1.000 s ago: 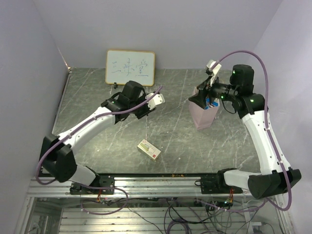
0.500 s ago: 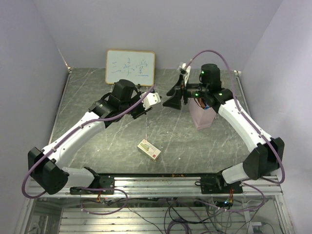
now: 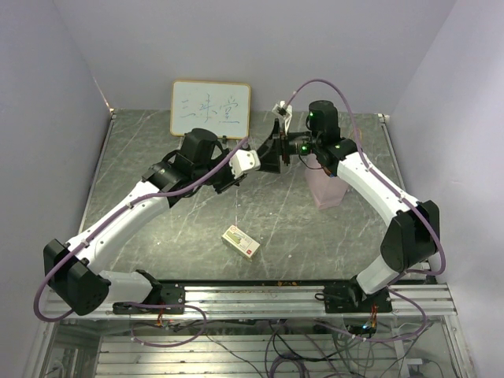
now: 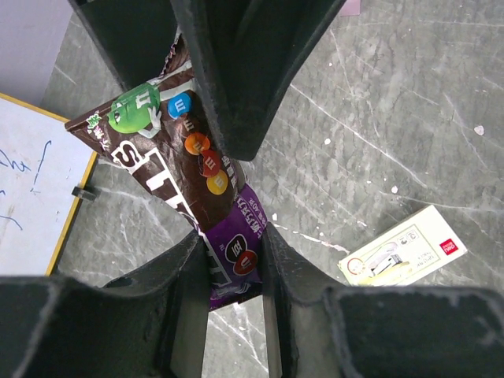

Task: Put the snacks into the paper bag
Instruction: Pick up the snack from the center of the board, then place the snack in the paper bag.

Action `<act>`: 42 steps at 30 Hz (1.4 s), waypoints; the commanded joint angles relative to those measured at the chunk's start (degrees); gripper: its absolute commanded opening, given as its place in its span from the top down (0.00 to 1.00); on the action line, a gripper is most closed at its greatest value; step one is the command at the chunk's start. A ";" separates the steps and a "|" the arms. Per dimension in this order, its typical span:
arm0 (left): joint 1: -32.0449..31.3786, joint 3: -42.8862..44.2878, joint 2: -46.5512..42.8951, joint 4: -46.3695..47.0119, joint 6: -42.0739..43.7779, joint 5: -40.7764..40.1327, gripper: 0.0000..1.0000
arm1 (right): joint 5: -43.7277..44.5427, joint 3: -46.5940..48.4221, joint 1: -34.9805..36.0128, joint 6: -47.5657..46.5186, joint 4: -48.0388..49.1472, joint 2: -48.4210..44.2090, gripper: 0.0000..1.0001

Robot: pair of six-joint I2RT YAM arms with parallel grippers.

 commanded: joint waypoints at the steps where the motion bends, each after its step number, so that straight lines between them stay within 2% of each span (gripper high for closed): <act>1: -0.69 -0.35 -0.94 2.21 -0.97 2.03 0.63 | -2.79 1.18 0.34 3.54 4.75 -0.32 0.32; 3: -0.67 -0.56 -0.74 2.26 -0.97 2.19 0.62 | -3.21 1.24 0.34 4.22 5.30 -0.14 0.37; 10: -0.95 -0.50 -0.85 2.26 -1.28 1.85 0.62 | -3.73 1.15 0.39 5.21 5.79 0.29 0.65; 16: -0.94 -1.23 -1.78 2.70 -2.15 1.88 0.55 | -2.18 1.50 0.25 2.46 3.36 -1.03 0.90; 19: -0.96 -1.90 -2.64 2.71 -2.47 2.50 0.47 | -1.28 1.20 -0.15 0.91 2.08 -2.26 1.00; 23: -0.87 -3.48 -4.70 3.14 -2.43 2.48 0.32 | -0.24 0.49 -1.98 -0.12 1.32 -4.52 1.00; 31: 0.50 -5.82 -9.86 3.01 -3.81 -0.45 0.16 | 2.98 -1.95 -9.63 -2.40 -0.18 -12.80 1.00; 35: 2.45 -7.27 -11.69 3.58 -5.78 -2.01 0.12 | 9.22 -3.75 -14.20 -4.75 -1.34 -19.29 1.00; 42: 5.19 -7.79 -12.43 3.41 -7.93 -2.98 0.07 | 25.31 -5.68 -20.16 -12.13 -6.68 -30.67 1.00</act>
